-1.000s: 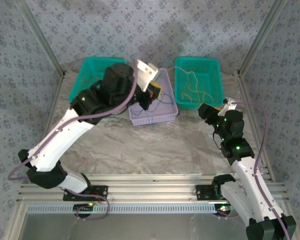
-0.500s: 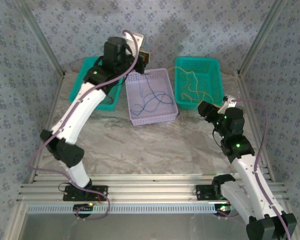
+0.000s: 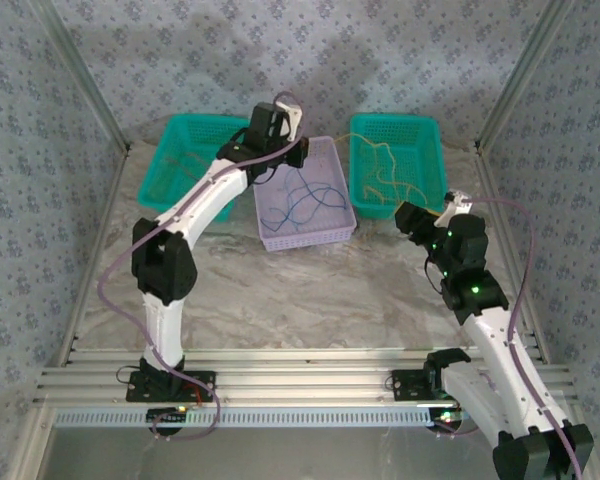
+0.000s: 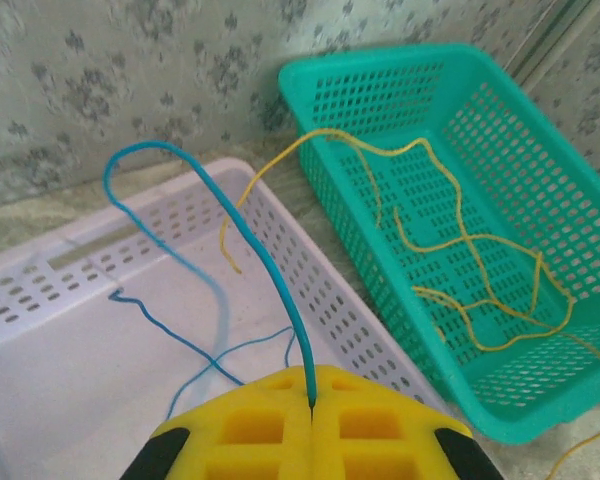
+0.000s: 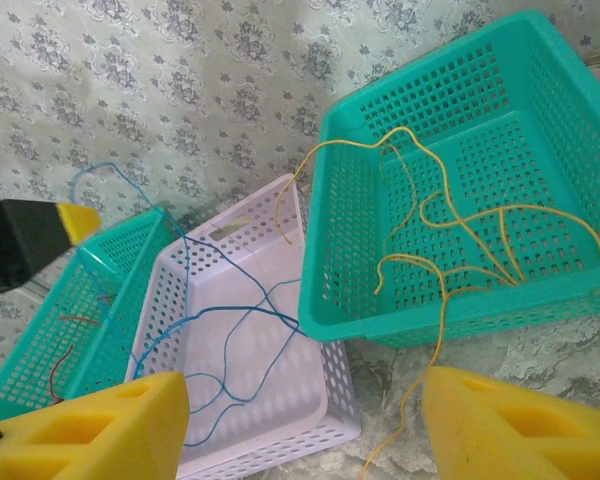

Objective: Untangle the cables

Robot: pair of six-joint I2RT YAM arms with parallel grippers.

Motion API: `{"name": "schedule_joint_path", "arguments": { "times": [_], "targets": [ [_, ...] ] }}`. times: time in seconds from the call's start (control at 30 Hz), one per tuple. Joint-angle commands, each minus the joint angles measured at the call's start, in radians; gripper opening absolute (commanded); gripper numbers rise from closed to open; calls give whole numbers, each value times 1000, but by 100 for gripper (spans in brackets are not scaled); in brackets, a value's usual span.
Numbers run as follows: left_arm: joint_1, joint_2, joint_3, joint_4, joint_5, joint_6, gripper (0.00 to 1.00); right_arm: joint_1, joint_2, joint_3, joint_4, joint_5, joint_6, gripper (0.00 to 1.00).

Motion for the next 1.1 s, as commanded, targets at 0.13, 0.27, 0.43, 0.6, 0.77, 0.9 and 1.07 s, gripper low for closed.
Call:
{"name": "schedule_joint_path", "arguments": {
  "times": [0.13, 0.27, 0.43, 0.6, 0.77, 0.9, 1.07],
  "targets": [
    [5, 103, -4, 36, 33, -31, 14, 7, 86, 34, -24, -28, -9, 65],
    [5, 61, -4, 39, 54, -45, 57, 13, 197, 84, -90, -14, -26, 65],
    [-3, -47, -4, 10, 64, -36, 100, 16, 334, 132, -53, 28, -17, 65],
    [-33, -189, -102, 16, 22, -47, 100, 22, 527, 326, -25, 50, -14, 65],
    [-53, -319, -194, 2, -49, -66, 100, -8, 820, 623, -100, 161, -112, 66],
    [-69, -399, -239, -31, -75, -80, 100, -27, 1070, 887, -199, 242, -230, 65],
    [-71, -544, -367, -32, -98, -84, 100, -25, 1324, 1175, -316, 321, -407, 65]
  ]
}}
